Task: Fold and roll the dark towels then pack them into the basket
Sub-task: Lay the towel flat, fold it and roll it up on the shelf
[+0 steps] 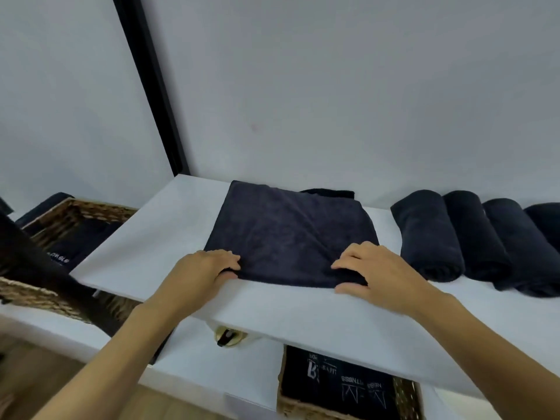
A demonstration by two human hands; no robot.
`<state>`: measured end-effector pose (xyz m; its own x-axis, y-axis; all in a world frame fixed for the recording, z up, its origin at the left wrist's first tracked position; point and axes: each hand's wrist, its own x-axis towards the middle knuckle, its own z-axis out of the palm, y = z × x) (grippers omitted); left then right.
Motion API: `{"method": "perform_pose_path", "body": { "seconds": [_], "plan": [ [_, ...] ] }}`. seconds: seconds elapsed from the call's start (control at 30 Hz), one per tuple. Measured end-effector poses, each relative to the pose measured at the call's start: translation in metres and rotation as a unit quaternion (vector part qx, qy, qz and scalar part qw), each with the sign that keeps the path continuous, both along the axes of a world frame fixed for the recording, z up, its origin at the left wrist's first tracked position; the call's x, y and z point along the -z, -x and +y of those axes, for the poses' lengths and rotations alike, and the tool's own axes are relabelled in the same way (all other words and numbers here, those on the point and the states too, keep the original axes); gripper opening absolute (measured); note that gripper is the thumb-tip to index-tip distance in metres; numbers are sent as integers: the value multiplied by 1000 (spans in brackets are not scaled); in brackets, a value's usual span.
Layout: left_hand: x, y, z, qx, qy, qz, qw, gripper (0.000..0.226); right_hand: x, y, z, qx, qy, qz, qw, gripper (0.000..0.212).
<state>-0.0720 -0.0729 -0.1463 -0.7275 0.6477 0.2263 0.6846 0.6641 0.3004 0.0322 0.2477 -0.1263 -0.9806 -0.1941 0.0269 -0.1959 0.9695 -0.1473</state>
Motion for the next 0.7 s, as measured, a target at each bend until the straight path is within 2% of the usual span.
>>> {"method": "perform_pose_path", "body": {
  "seconds": [0.07, 0.13, 0.17, 0.23, 0.33, 0.47, 0.57, 0.6, 0.63, 0.7],
  "plan": [
    [-6, -17, -5, -9, 6, 22, 1000, 34, -1, -10, -6, 7, -55, 12, 998, 31],
    [-12, -35, -15, 5, 33, -4, 999, 46, -6, -28, -9, -6, -64, -18, 998, 27],
    [-13, -45, -22, 24, 44, -21, 999, 46, -10, -39, -10, -19, -49, -45, 998, 24],
    [-15, -65, -34, 59, 47, -37, 996, 30, -17, -64, -14, -49, -17, -90, 995, 17],
    [-18, -86, -41, 80, 20, -65, 994, 9, -23, -88, -18, -71, 14, -105, 992, 7],
    [-26, -90, -44, 84, -19, -110, 990, 9, -31, -97, -16, -46, 61, -116, 990, 15],
    [-37, -88, -37, 92, 3, -186, 978, 11, -39, -94, -16, -29, 107, -187, 976, 7],
    [-39, -82, -33, 80, -6, -212, 974, 16, -41, -88, -16, -15, 133, -213, 968, 11],
    [-40, -74, -26, 55, -28, -210, 976, 23, -42, -79, -15, 7, 159, -215, 963, 14],
    [-34, -43, -12, -19, -72, -145, 987, 25, -38, -51, -8, 69, 213, -145, 964, 11]
  ]
}}
